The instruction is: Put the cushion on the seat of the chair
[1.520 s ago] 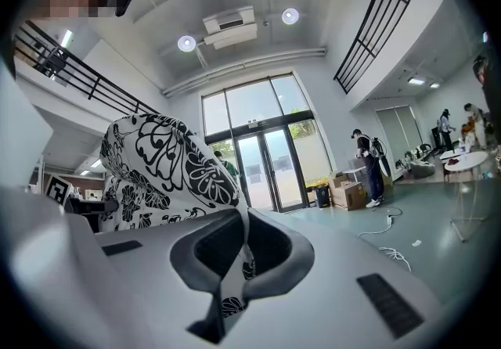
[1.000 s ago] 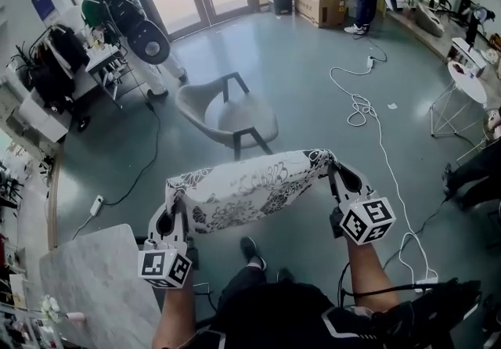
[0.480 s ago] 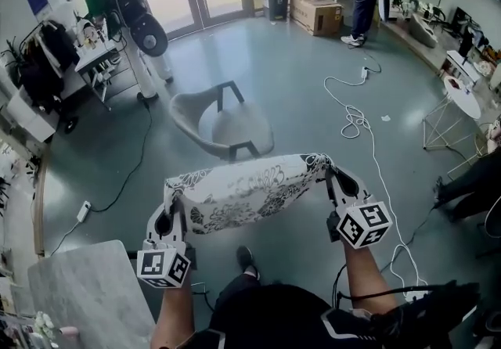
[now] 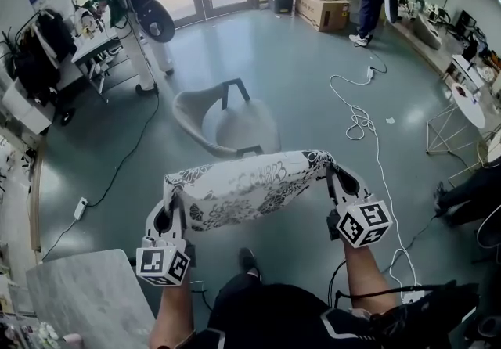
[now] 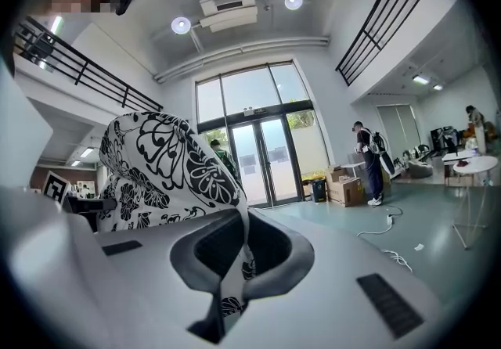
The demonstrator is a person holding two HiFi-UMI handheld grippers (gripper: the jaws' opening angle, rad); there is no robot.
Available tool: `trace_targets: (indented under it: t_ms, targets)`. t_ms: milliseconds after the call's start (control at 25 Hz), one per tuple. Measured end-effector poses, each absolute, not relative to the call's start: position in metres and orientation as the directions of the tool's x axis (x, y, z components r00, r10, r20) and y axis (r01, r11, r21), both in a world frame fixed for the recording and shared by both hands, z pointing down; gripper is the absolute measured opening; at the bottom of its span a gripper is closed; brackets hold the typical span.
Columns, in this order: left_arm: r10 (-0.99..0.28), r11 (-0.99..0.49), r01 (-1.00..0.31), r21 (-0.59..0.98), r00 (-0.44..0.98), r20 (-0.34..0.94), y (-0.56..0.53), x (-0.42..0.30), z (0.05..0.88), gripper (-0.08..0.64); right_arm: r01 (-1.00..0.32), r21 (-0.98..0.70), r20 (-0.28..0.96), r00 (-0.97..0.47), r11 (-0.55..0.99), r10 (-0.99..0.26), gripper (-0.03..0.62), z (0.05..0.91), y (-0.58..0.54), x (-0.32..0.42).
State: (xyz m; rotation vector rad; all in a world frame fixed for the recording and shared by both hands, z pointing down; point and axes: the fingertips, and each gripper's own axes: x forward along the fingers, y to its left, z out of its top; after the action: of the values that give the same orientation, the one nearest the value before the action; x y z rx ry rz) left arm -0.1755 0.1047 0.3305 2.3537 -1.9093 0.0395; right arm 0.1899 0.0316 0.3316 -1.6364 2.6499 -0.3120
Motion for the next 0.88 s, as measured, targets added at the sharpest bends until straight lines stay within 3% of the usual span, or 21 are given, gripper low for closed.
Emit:
trace_targets:
  t_ms: [880]
  targets:
    - [-0.958,-0.277,-0.956,0.097,0.283,0.053,-0.001,-0.254,0.335,0.021,-0.912,-0.128,0.114,-0.405,0.391,-0.907,0.015,0.317,-0.066,0.112]
